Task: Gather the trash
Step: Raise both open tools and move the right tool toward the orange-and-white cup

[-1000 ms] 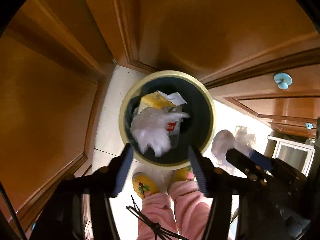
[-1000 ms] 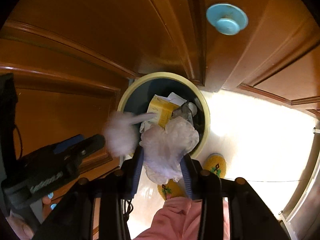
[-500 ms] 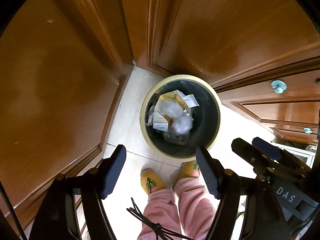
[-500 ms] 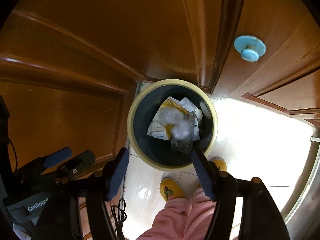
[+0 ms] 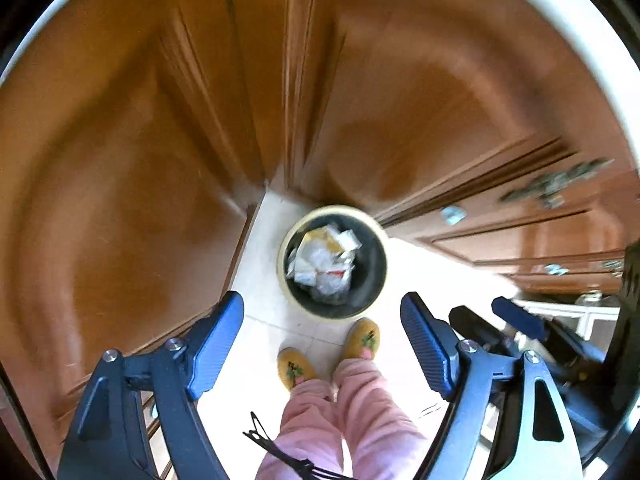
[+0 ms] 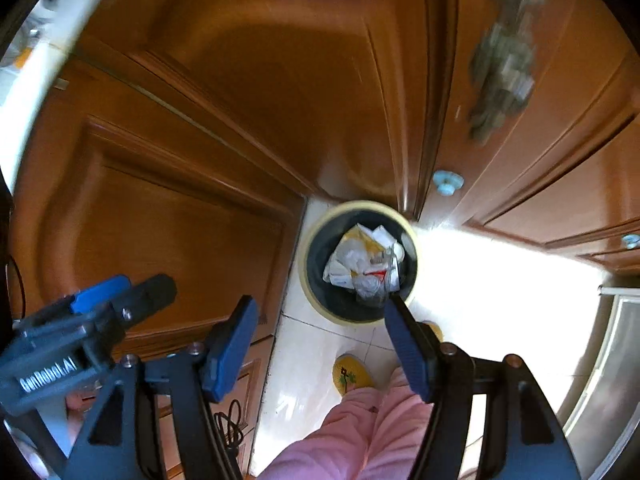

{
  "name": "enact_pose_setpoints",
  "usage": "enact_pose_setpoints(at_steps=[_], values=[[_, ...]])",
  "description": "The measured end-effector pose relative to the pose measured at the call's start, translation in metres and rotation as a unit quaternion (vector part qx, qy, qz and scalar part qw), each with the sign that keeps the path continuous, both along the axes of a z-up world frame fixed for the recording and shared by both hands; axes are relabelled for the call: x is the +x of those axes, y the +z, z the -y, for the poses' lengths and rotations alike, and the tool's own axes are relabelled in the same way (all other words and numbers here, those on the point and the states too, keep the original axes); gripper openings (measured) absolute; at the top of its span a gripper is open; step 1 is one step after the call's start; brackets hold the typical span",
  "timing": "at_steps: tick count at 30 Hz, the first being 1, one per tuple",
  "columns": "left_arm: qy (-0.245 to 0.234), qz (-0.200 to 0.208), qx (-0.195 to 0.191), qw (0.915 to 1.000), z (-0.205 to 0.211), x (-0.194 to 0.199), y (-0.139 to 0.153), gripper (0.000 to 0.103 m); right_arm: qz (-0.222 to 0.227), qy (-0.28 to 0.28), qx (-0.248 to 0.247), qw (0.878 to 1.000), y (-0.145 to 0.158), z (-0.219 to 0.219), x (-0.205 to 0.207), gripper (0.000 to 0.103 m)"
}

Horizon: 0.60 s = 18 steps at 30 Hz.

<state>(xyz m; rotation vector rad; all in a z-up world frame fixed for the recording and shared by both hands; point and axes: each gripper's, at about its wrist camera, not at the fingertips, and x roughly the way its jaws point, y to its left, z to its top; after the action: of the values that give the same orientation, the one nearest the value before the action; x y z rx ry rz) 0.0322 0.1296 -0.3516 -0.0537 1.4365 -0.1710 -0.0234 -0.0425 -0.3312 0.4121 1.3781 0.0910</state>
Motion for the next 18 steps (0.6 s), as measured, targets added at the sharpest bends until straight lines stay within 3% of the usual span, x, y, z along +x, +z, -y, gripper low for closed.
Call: enact_pose_setpoints(at_steps=[3,5,13,18], values=[[-0.012,0.035,-0.009,0.9993,0.010,0.003,0.053,0.083,0.025,0.008,-0.012,1.000,0.047,0.000,-0.002,0.066],[-0.019,0.060,-0.015,0.9979,0.017,0.006,0.093,0.095,0.044,0.015,-0.028,0.999,0.081,0.001,-0.002,0.066],[-0.043,0.170,-0.051,0.9832,0.045,0.023,0.227,0.095,0.153,-0.009,-0.090,0.984,0.207,0.025,-0.002,0.066],[-0.056,0.238,-0.039,0.9690,0.058,0.027,0.290,0.095,0.196,-0.037,-0.110,0.974,0.262,0.042,-0.003,0.066]])
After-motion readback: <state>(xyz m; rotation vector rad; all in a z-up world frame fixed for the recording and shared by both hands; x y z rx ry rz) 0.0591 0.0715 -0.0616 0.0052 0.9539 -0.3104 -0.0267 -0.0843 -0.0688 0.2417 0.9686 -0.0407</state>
